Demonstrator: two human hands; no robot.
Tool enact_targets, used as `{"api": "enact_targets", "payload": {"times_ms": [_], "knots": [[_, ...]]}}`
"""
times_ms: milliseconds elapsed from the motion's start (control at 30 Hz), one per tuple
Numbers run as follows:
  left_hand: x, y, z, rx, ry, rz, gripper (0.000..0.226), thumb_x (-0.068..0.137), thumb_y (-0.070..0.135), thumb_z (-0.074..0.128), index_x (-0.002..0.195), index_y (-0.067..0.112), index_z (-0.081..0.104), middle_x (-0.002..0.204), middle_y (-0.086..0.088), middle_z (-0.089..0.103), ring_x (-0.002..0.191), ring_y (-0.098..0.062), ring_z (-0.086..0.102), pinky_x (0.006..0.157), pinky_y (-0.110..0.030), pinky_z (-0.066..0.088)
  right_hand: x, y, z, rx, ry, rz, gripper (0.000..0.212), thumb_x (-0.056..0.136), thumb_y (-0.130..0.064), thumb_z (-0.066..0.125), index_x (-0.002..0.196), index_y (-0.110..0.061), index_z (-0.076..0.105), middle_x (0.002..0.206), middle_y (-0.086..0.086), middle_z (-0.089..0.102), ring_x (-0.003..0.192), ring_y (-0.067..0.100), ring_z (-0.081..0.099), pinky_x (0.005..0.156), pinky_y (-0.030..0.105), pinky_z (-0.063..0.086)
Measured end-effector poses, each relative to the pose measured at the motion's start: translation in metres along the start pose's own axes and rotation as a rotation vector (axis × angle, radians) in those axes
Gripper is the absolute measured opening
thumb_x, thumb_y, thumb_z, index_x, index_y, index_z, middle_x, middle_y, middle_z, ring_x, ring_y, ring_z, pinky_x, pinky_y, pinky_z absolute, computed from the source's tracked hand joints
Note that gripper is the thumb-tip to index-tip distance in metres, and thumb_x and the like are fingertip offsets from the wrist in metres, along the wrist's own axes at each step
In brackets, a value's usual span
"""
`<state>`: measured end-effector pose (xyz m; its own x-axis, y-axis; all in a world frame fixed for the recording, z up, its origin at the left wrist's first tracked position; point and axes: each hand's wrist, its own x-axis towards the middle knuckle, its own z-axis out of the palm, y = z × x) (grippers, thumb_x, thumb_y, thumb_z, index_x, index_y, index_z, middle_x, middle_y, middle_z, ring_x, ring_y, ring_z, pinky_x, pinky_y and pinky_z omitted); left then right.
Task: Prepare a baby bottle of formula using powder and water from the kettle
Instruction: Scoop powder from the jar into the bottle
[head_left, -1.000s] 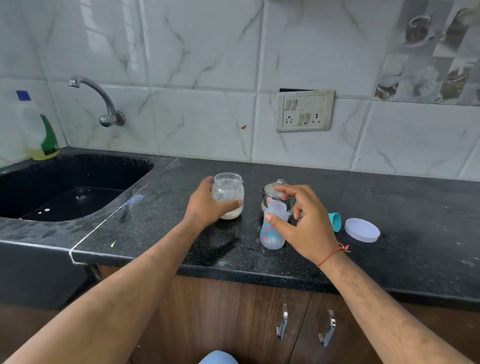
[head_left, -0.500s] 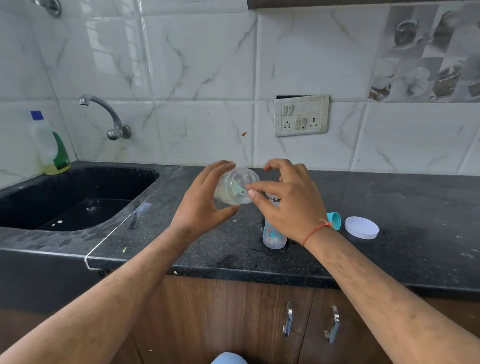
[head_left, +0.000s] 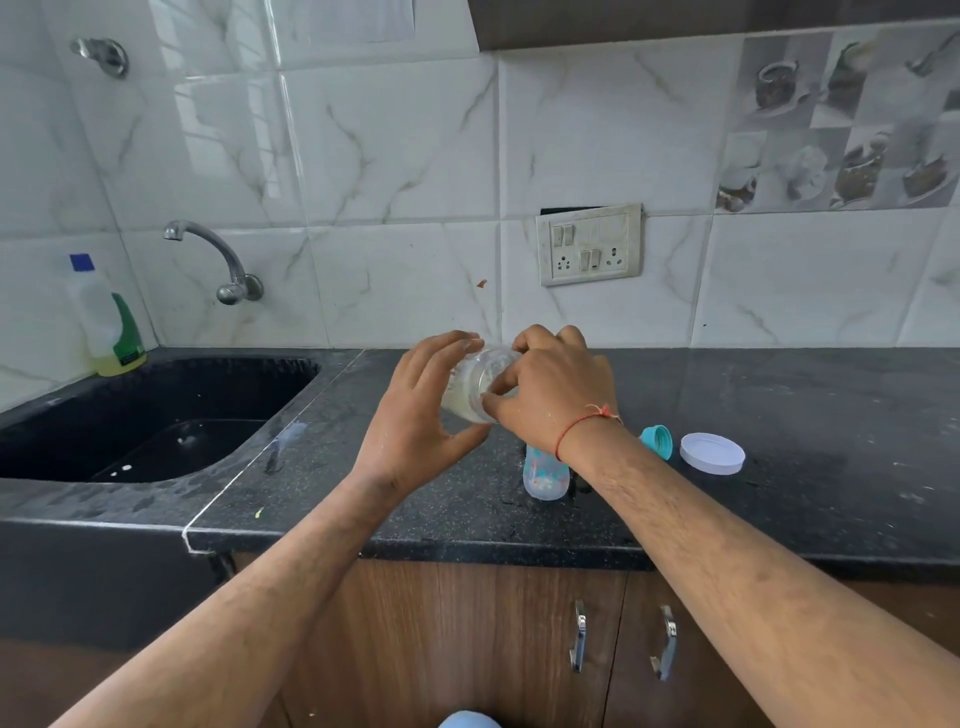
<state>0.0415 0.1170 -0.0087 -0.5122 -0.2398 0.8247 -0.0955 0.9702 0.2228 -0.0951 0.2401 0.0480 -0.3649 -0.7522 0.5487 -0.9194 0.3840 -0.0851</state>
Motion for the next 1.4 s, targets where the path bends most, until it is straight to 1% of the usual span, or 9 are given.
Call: {"api": "enact_targets", "payload": {"times_ms": [100, 267, 400, 500, 700, 833, 1033, 1300, 1400], "knots": [[-0.004, -0.001, 0.003, -0.023, -0.013, -0.036, 0.088, 0.077, 0.02, 0.095, 0.154, 0.017, 0.052, 0.159, 0.006, 0.051, 0.151, -0.011, 0.043, 0.123, -0.012, 0.026, -0.001, 0.002, -0.002, 0.035, -0.016, -0.023, 0.025, 0.085, -0.059, 0.069, 0.097, -0.041, 0.08, 0.126, -0.018, 0.054, 0.118, 0.017, 0.044, 0.089, 0.043, 0.048], [-0.019, -0.011, 0.015, -0.11, -0.007, -0.124, 0.09, 0.078, 0.022, 0.097, 0.154, 0.014, 0.049, 0.159, 0.004, 0.047, 0.154, -0.009, 0.04, 0.124, -0.022, 0.036, -0.007, 0.005, 0.011, 0.078, 0.062, -0.136, 0.019, 0.085, -0.052, 0.07, 0.093, -0.037, 0.079, 0.12, -0.018, 0.054, 0.112, 0.013, 0.049, 0.081, 0.039, 0.046], [-0.032, -0.016, 0.027, -0.172, 0.002, -0.166, 0.093, 0.075, 0.018, 0.098, 0.152, 0.02, 0.046, 0.158, 0.006, 0.048, 0.15, -0.015, 0.047, 0.119, -0.047, 0.048, -0.013, 0.014, 0.026, 0.022, 0.172, -0.206, 0.025, 0.089, -0.055, 0.071, 0.095, -0.033, 0.082, 0.123, -0.015, 0.061, 0.111, 0.016, 0.055, 0.077, 0.039, 0.046], [-0.041, -0.024, 0.035, -0.214, -0.014, -0.208, 0.094, 0.076, 0.017, 0.096, 0.152, 0.025, 0.042, 0.159, 0.008, 0.049, 0.145, -0.019, 0.053, 0.114, -0.053, 0.051, -0.018, 0.019, 0.037, -0.012, 0.23, -0.259, 0.022, 0.089, -0.052, 0.073, 0.091, -0.033, 0.084, 0.124, -0.015, 0.067, 0.109, 0.019, 0.058, 0.076, 0.04, 0.042], [-0.051, -0.034, 0.051, -0.247, 0.027, -0.225, 0.094, 0.07, 0.004, 0.096, 0.144, 0.014, 0.038, 0.148, 0.001, 0.047, 0.129, -0.017, 0.06, 0.105, -0.04, 0.055, -0.031, 0.016, 0.053, -0.176, 0.295, -0.39, 0.023, 0.097, -0.046, 0.064, 0.092, -0.031, 0.08, 0.137, -0.013, 0.064, 0.114, 0.024, 0.058, 0.083, 0.047, 0.037], [-0.051, -0.041, 0.056, -0.248, 0.019, -0.196, 0.095, 0.069, 0.006, 0.096, 0.144, 0.01, 0.037, 0.148, -0.003, 0.045, 0.126, -0.028, 0.061, 0.101, -0.045, 0.057, -0.029, 0.013, 0.058, -0.212, 0.331, -0.383, 0.021, 0.095, -0.042, 0.069, 0.085, -0.029, 0.081, 0.136, -0.011, 0.066, 0.114, 0.026, 0.059, 0.086, 0.052, 0.035], [-0.051, -0.04, 0.055, -0.268, 0.027, -0.199, 0.092, 0.072, 0.011, 0.097, 0.142, 0.01, 0.038, 0.149, -0.001, 0.046, 0.128, -0.027, 0.061, 0.104, -0.04, 0.056, -0.024, 0.01, 0.061, -0.205, 0.341, -0.366, 0.023, 0.094, -0.045, 0.069, 0.081, -0.03, 0.081, 0.135, -0.011, 0.066, 0.114, 0.026, 0.059, 0.089, 0.056, 0.035], [-0.05, -0.039, 0.053, -0.272, 0.005, -0.213, 0.088, 0.071, 0.01, 0.096, 0.142, 0.01, 0.043, 0.149, -0.001, 0.049, 0.132, -0.015, 0.056, 0.109, -0.03, 0.051, -0.031, 0.018, 0.052, -0.125, 0.398, -0.438, 0.026, 0.1, -0.045, 0.061, 0.089, -0.028, 0.078, 0.087, -0.007, 0.065, 0.085, 0.023, 0.055, 0.072, 0.036, 0.03], [-0.049, -0.04, 0.053, -0.263, 0.001, -0.213, 0.088, 0.073, 0.014, 0.095, 0.143, 0.013, 0.042, 0.149, 0.0, 0.048, 0.133, -0.016, 0.056, 0.109, -0.035, 0.052, -0.029, 0.018, 0.049, 0.038, 0.308, -0.379, 0.021, 0.097, -0.036, 0.065, 0.089, -0.028, 0.083, 0.073, -0.005, 0.069, 0.07, 0.024, 0.063, 0.068, 0.031, 0.043]]}}
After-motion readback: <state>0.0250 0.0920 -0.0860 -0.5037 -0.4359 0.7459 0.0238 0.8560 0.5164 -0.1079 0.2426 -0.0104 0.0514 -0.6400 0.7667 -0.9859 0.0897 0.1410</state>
